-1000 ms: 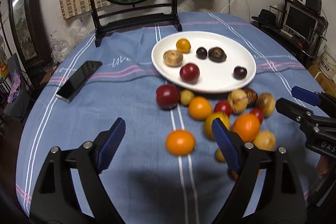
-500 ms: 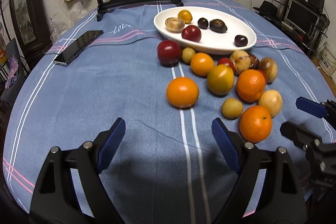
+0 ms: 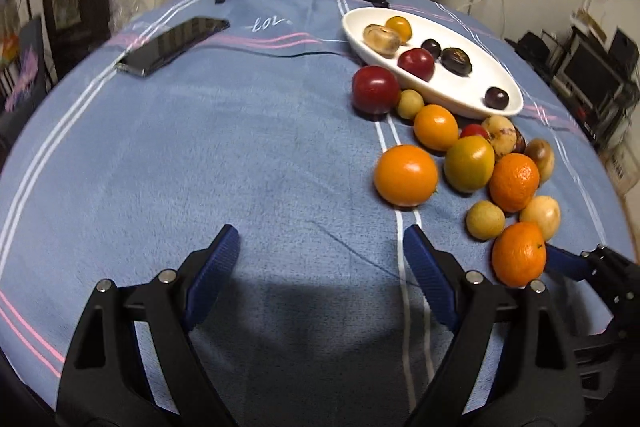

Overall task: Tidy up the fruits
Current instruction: 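Withdraw both tools from the plate, moving the right tool toward a tangerine, then grasp a tangerine with the right tool while the left tool grasps an orange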

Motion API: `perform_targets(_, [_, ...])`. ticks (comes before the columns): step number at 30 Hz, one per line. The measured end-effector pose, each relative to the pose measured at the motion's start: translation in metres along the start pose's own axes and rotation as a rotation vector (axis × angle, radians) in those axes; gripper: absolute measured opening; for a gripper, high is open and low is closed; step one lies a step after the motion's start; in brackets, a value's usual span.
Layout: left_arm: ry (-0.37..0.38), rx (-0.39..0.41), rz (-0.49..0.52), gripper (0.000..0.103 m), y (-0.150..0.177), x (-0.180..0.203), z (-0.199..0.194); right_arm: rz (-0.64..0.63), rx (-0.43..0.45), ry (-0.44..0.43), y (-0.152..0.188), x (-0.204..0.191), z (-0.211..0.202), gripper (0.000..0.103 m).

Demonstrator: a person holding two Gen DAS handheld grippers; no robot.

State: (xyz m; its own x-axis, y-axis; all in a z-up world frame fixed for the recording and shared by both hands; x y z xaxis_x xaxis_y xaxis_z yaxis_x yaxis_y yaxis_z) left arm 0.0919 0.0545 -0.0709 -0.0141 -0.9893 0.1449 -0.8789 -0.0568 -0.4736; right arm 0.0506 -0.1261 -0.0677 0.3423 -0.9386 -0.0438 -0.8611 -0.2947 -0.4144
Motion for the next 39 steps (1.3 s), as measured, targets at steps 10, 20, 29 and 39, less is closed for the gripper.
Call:
perform_targets(10, [-0.034,-0.001,0.061,0.086,0.005,0.012,0.0,0.035,0.028,-0.015,-0.012,0.005,0.004,0.045])
perform_targets(20, [-0.068,-0.065,0.113,0.086,-0.013,0.027,0.018,0.089,0.055,-0.115,0.01,0.026,-0.011,0.045])
perform_targets(29, [-0.102,-0.091,0.108,0.087,-0.033,0.042,0.033,0.076,0.069,-0.151,0.012,0.027,-0.009,0.045])
perform_targets(39, [-0.076,-0.061,0.138,0.039,-0.035,0.048,0.029,0.076,0.073,-0.166,0.012,0.029,-0.009,0.045])
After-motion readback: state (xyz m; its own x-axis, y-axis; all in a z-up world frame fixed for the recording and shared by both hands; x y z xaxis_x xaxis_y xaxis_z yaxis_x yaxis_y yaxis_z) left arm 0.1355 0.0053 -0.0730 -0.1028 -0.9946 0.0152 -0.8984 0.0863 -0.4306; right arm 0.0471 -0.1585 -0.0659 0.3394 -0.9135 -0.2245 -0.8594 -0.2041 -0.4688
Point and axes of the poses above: each gripper's, at about its wrist camera, not at the fingertips, and z roughly the way its jaws point, x to its right, y to its underside, the point moved 3 cm from there along z, roughly the way its jaws point, and after that the axes turned 10 degrees about -x, right-handed, at the moved point
